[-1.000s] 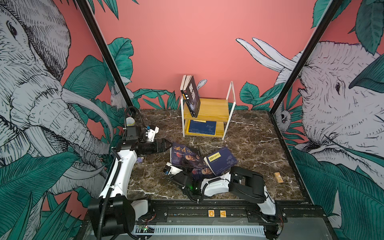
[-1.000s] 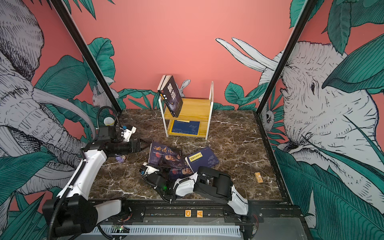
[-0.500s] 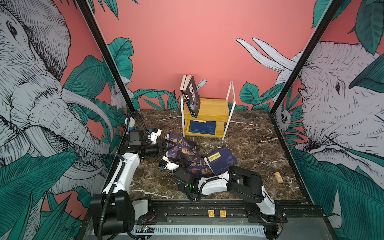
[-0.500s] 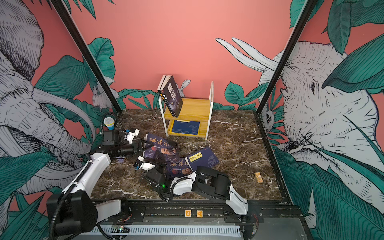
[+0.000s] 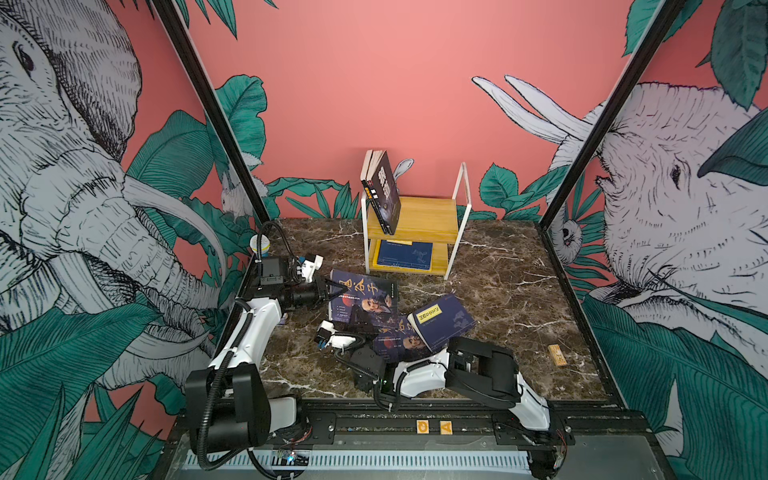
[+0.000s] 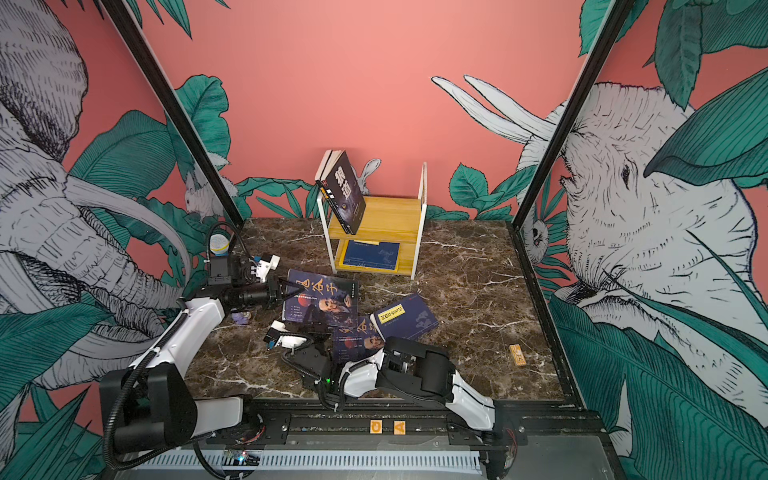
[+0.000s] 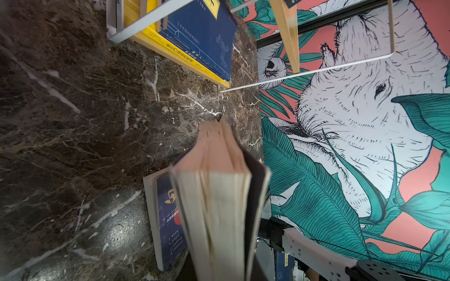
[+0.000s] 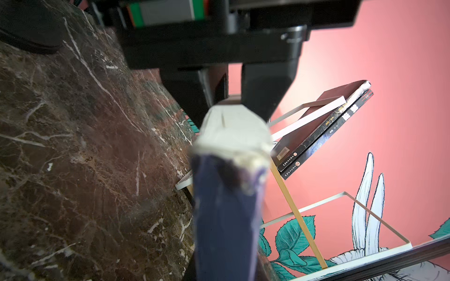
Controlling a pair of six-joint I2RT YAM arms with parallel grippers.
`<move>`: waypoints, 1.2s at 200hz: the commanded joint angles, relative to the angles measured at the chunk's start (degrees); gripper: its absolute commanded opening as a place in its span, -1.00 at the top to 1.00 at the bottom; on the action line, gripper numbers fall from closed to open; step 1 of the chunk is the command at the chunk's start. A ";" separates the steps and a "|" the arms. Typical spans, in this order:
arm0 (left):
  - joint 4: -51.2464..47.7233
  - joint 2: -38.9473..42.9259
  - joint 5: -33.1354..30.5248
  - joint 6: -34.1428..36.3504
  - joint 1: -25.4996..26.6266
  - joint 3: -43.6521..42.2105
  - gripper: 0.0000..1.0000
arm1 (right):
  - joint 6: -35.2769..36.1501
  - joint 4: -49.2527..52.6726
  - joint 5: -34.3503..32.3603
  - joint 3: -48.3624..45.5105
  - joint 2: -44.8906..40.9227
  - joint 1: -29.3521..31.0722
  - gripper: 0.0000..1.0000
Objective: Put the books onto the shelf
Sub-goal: 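Lift the purple book upright with the right gripper while the left holds it, then raise the purple book with the right gripper while the left gripper releases it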
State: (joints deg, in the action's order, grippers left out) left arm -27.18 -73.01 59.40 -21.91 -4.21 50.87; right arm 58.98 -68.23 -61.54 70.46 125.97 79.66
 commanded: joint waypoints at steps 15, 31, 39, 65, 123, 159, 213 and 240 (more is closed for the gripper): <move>-2.68 2.54 3.38 2.67 0.07 2.01 1.00 | 8.49 -12.67 -2.15 -1.82 1.71 0.12 0.15; -2.64 1.92 3.39 3.24 0.08 1.88 1.00 | 8.47 -12.72 -2.07 -3.17 1.61 -1.15 0.09; -4.92 1.25 2.79 4.77 0.01 2.68 1.00 | 8.65 -12.70 -2.11 -3.62 1.47 -1.74 0.07; -6.91 0.41 3.24 5.87 0.02 3.44 1.00 | 8.29 -12.72 -2.26 -5.21 0.43 -3.67 0.07; -6.10 0.38 3.80 5.48 0.01 2.61 1.00 | 8.96 -12.72 0.00 -5.49 0.61 -6.25 0.85; -8.40 1.94 0.63 8.55 0.05 3.60 0.25 | 9.44 -12.72 -0.53 -5.57 -1.72 -6.09 1.00; -3.40 7.74 -3.41 11.13 -1.11 0.81 -0.29 | 10.02 -12.79 -0.40 -8.59 -7.73 -5.92 1.00; -3.78 8.29 -5.28 11.42 -1.46 2.60 -0.45 | 8.58 -12.72 -0.52 -10.59 -11.00 -5.99 1.00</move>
State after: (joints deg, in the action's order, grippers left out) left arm -30.79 -65.76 55.99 -12.58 -4.99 52.01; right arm 67.46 -75.26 -60.69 60.20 120.64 73.47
